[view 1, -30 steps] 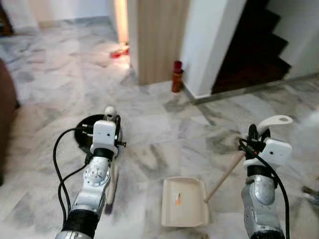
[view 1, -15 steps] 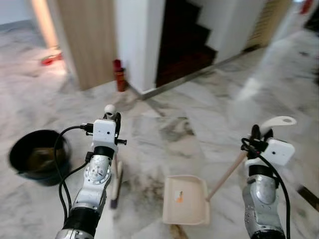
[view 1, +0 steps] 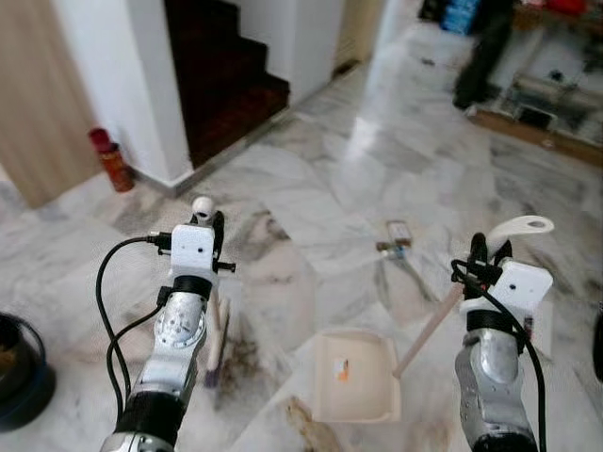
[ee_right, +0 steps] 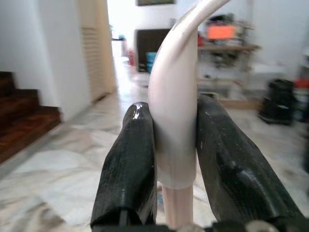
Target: Sweep floor
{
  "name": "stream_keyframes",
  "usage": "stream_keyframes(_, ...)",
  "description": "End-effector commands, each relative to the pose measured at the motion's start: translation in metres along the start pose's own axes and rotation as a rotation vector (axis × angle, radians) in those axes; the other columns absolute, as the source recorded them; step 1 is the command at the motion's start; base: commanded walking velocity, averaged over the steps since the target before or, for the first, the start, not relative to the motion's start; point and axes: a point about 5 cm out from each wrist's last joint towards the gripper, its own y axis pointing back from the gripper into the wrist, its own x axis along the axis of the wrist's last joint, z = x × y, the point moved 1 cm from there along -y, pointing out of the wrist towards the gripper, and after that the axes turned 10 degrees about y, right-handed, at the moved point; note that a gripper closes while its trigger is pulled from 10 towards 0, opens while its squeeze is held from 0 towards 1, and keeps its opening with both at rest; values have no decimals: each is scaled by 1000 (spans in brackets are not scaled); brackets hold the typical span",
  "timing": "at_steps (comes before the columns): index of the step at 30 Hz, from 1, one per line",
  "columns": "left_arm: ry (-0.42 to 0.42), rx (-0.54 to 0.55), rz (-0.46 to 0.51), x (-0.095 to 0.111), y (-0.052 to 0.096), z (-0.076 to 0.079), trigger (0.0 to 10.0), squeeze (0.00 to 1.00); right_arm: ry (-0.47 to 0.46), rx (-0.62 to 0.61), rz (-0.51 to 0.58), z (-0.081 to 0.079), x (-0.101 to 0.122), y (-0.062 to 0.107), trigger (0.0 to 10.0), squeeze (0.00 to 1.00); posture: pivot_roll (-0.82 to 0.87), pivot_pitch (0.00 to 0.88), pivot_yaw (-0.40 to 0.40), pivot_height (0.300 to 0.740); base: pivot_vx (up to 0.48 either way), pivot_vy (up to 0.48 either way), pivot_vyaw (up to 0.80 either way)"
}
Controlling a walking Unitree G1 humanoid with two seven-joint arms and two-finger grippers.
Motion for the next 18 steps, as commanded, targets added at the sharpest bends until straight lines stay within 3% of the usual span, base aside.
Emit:
stream_keyframes(1,5,-6,37,7,-4,3,10000,0,-4,-16,48,4,10,-5,10000,0,49,83,-55,740,0,0,-800)
stream_keyframes(18,-4,-3,49,11,-5,-3,10000,0,-11,-19,42,0,9,-2,10000,0,57,103,-44,740,0,0,-800)
